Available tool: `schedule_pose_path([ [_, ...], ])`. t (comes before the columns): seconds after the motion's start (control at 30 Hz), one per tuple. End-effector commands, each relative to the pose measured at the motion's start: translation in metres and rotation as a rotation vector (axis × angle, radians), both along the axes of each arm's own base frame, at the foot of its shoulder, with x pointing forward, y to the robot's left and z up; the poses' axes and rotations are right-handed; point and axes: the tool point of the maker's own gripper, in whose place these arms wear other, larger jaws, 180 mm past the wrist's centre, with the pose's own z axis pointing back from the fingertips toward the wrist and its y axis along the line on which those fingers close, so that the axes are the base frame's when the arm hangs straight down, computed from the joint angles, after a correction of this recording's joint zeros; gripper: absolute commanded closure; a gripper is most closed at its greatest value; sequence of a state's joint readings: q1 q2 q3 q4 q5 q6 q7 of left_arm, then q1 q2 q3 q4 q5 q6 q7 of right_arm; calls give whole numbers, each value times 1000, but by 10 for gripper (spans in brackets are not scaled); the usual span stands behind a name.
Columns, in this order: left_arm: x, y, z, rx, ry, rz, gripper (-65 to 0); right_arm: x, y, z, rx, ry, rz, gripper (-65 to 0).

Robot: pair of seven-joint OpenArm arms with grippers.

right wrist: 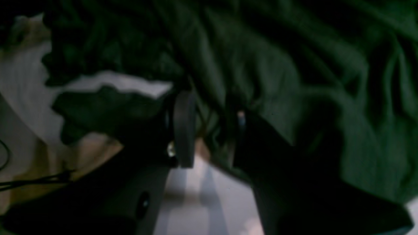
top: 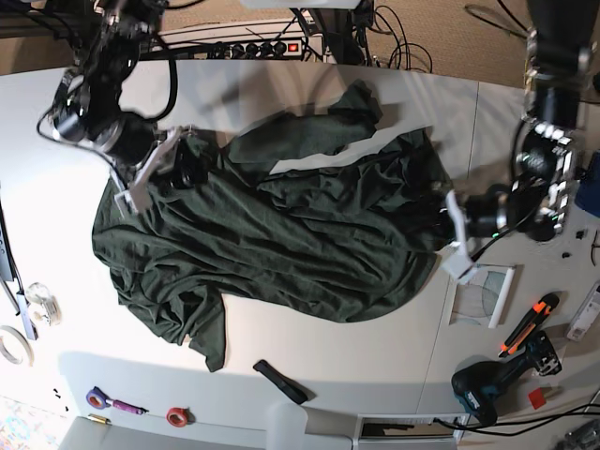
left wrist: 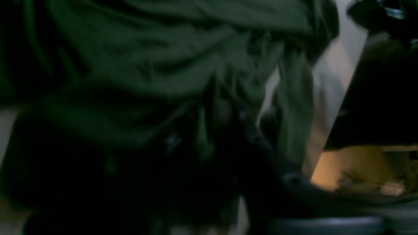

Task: Layout the t-shirt on the table in an organized manner, then fold the t-shirt properly
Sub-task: 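Release the shirt with the left gripper and regrasp its edge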

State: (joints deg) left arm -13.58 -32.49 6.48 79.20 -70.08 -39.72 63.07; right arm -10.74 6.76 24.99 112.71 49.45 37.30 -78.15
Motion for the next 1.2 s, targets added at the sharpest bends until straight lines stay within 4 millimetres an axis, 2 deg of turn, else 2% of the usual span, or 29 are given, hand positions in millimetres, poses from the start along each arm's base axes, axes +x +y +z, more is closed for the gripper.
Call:
schedule_pose_path([
  [0.0,3,3,18,-19,-58,-1,0,4,-12,11,-21,-56,-36,-160],
  [0.07,-9,7,15,18,-75,-9,0,2,-39,5,-93,-72,-136,-136],
  [0.17,-24,3,0,26,-60,-2,0,-1,-83,-3,-207,-65,-322,-2],
  [0.23,-29,-7,-9,14,-57,8,0,-4,-103,-8,-246,-47,-401,0],
  [0.3,-26,-19,-13,5,-63,31,0,-5,-113,-14,-252,-38,-453,0],
  [0.4,-20,-35,-19,10,-66,59,0,-4,-117,-29,-210,-3,-486,0],
  [0.5,-15,-39,-30,67,-88,89,0,-5,-120,-49,-175,41,-507,0],
  [0.63,-10,-23,-43,165,-84,144,0,-17,-124,-80,-161,140,-521,0],
  [0.77,-11,0,-61,300,-76,173,0,-32,-136,-99,-206,226,-525,0],
  [0.9,-13,30,-69,401,-70,197,0,-35,-151,-97,-252,248,-518,0],
  [1.03,-10,59,-66,466,-84,212,0,-36,-170,-88,-308,255,-510,0],
  [1.17,-9,75,-60,479,-93,220,0,-38,-181,-83,-343,263,-509,0],
])
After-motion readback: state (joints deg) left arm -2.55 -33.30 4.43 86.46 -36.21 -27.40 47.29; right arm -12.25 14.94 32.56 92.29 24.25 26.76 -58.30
